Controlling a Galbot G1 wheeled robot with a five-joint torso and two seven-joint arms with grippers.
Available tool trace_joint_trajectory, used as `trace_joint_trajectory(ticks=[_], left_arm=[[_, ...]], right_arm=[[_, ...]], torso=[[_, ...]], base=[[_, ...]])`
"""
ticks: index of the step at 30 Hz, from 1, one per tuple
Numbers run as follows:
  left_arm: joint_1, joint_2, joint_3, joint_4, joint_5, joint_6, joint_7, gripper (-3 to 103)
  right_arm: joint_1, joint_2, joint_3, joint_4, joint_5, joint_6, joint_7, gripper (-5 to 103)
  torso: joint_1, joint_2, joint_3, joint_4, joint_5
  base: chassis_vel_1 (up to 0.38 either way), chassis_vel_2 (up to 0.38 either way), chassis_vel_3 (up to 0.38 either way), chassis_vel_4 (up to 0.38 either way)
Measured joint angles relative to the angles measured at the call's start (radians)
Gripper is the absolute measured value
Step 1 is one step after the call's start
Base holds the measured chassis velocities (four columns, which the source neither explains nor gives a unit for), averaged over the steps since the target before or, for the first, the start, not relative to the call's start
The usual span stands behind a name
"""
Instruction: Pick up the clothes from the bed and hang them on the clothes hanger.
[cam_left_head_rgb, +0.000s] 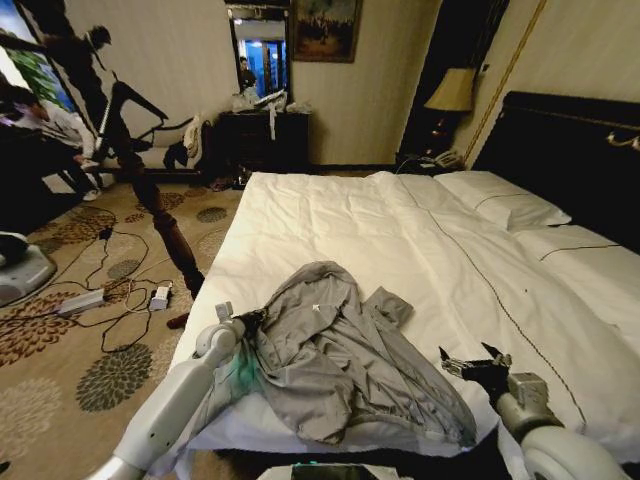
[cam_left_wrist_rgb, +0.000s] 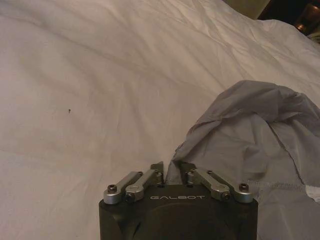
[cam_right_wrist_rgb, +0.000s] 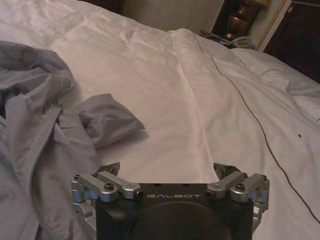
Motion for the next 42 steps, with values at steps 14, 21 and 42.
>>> trace_joint_trajectory(ticks=[14,21,42], left_arm=[[0.035,0.064,-0.038,-0.079,0.04,-0.04,-0.003,0],[0.157,0.188,-0.171,-0.212,0.035,-0.044,0.003,0],[0.488,0.208,-0.367,-0.372,0.103,-0.062,0.028,0]], right_arm=[[0.186,-0.085,-0.02,-0.009,0.28,-0.04,-0.017,100],[0.507,-0.117,-0.209,-0.092,0.793,-0.121,-0.077,100],[1.04,0.112,-0.64,-0.49,0.82,-0.226,-0.082,101]], torso=[[0.0,0.0,0.0,0.0003,-0.0002],[0.0,0.0,0.0,0.001,0.0005],[0.0,0.0,0.0,0.0007,-0.0002]], base=[[0.0,0.0,0.0,0.0],[0.0,0.0,0.0,0.0],[0.0,0.0,0.0,0.0]])
